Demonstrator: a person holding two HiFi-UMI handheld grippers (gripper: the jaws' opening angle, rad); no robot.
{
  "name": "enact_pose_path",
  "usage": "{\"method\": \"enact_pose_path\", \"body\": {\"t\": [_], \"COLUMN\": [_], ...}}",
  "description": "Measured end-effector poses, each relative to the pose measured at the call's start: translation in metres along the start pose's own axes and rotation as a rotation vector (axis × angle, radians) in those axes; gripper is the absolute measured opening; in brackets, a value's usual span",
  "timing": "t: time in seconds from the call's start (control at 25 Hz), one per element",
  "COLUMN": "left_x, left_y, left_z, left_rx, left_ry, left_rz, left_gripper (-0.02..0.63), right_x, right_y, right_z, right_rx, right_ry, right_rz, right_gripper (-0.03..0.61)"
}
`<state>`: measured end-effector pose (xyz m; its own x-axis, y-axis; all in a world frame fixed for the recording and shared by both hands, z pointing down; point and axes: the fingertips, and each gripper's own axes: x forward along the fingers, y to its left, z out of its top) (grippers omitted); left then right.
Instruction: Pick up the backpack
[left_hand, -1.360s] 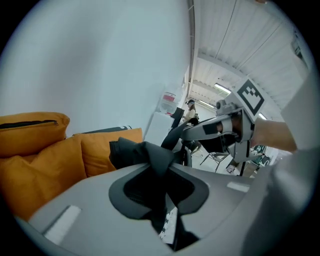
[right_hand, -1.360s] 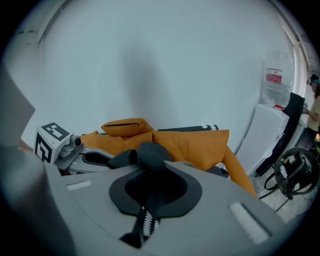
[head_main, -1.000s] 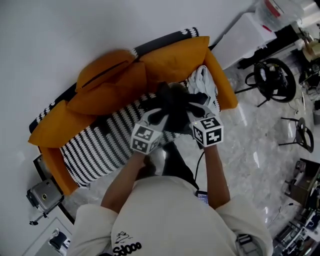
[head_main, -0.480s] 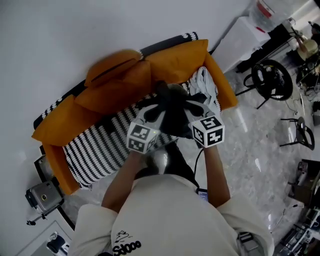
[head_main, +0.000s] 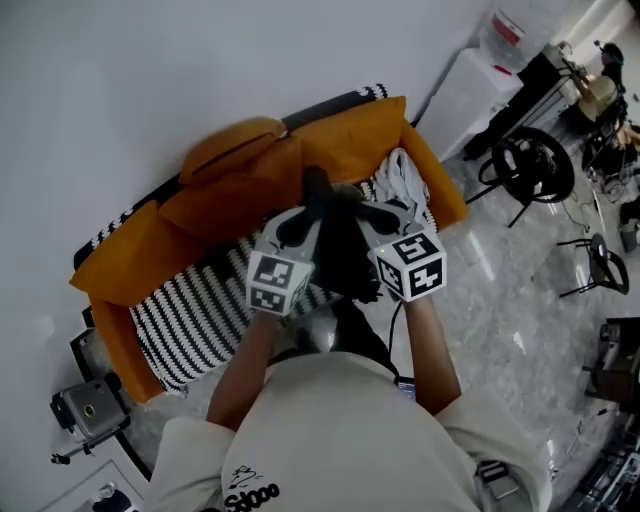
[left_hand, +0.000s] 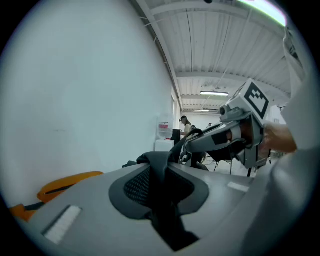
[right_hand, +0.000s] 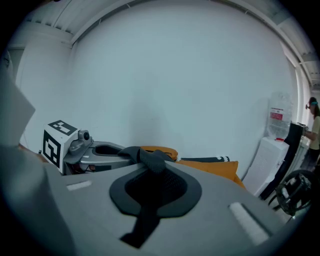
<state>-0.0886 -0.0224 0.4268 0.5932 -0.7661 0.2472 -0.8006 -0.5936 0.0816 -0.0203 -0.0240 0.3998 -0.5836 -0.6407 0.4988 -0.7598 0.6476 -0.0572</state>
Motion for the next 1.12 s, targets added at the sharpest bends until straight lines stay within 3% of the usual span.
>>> {"method": "enact_pose_path", "body": {"t": [0.6,1.12], "left_x": [-0.064,-0.108], "left_y": [0.0,0.008], "left_z": [0.07,0.128], "left_rx": [0.104,0.132], "left_ry": [-0.119,-0.215], "left_rz": [0.054,0.098], "left_gripper": [0.066,0.066], "right_x": [-0.042,-0.069], "right_y": [0.054,0.088], "right_z": [0.061,0.12], "right_rx": [-0.053,-0.121], "right_ry": [-0.113,-0.24], "right_rz": [0.042,0.095], "right_gripper": [0.006,0.006]}}
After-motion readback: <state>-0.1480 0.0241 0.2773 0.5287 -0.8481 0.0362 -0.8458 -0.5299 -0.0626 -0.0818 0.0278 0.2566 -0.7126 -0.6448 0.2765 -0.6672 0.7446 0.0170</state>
